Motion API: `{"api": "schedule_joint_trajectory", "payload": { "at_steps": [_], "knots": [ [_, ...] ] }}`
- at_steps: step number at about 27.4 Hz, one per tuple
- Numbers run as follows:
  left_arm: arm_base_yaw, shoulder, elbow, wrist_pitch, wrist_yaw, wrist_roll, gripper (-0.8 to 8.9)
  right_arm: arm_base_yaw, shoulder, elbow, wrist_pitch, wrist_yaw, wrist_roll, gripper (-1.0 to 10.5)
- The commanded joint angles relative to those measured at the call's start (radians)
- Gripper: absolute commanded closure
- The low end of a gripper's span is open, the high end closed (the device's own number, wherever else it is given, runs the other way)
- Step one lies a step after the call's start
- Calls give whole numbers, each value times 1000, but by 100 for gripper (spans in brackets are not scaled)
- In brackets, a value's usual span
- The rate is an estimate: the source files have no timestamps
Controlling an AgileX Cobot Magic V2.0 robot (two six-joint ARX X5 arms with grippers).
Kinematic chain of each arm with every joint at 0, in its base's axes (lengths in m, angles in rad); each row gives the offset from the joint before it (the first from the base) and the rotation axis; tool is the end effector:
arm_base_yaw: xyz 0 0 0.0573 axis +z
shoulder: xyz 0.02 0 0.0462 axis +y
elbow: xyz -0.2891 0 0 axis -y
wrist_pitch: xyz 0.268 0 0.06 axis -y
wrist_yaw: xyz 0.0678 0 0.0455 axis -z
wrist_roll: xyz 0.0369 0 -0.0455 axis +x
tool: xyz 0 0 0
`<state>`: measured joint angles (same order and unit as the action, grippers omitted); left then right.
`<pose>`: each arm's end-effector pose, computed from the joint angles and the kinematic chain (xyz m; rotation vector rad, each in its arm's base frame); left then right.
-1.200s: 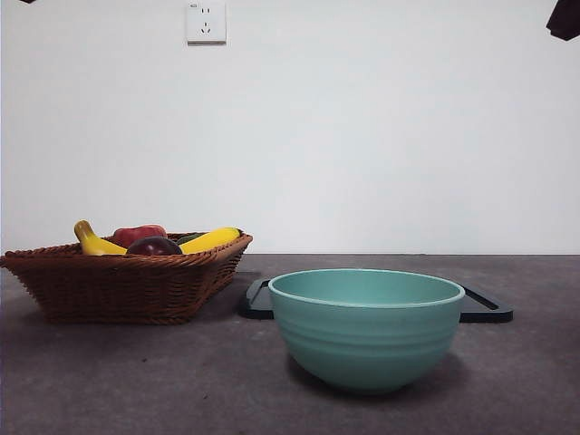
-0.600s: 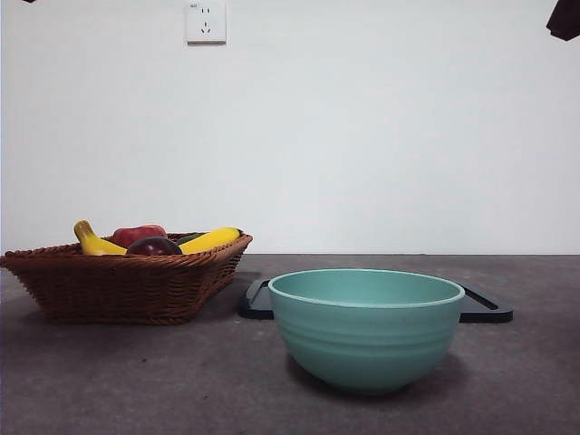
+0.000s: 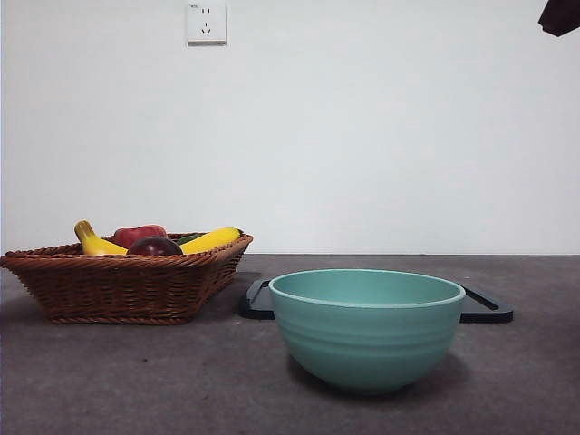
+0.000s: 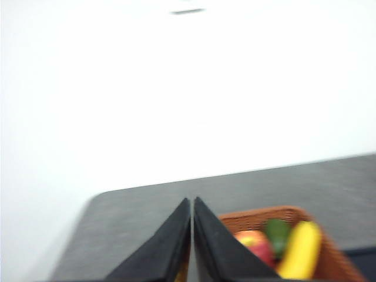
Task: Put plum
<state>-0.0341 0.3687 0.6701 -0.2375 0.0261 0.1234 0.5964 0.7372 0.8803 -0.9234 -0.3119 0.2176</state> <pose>0.0928 -0.0041 0.3512 0.1231 -0.0675 -0.0562 0.1060 0.0857 0.3230 0.0777 0.8869 0.7684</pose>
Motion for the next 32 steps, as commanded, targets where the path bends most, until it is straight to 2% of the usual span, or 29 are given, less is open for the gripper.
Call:
{"api": "schedule_joint_trajectory", "payload": {
  "at_steps": [1, 6, 15, 32],
  "knots": [
    [38, -84, -108, 55, -31, 18, 806, 9, 6, 18, 10, -2, 6, 941],
    [80, -207, -277, 74, -31, 18, 807, 9, 6, 18, 10, -2, 6, 941],
    [89, -351, -520, 102, -31, 14, 807, 9, 6, 18, 10, -2, 6, 942],
    [89, -366, -659, 81, -32, -6, 807, 9, 6, 18, 10, -2, 6, 942]
  ]
}}
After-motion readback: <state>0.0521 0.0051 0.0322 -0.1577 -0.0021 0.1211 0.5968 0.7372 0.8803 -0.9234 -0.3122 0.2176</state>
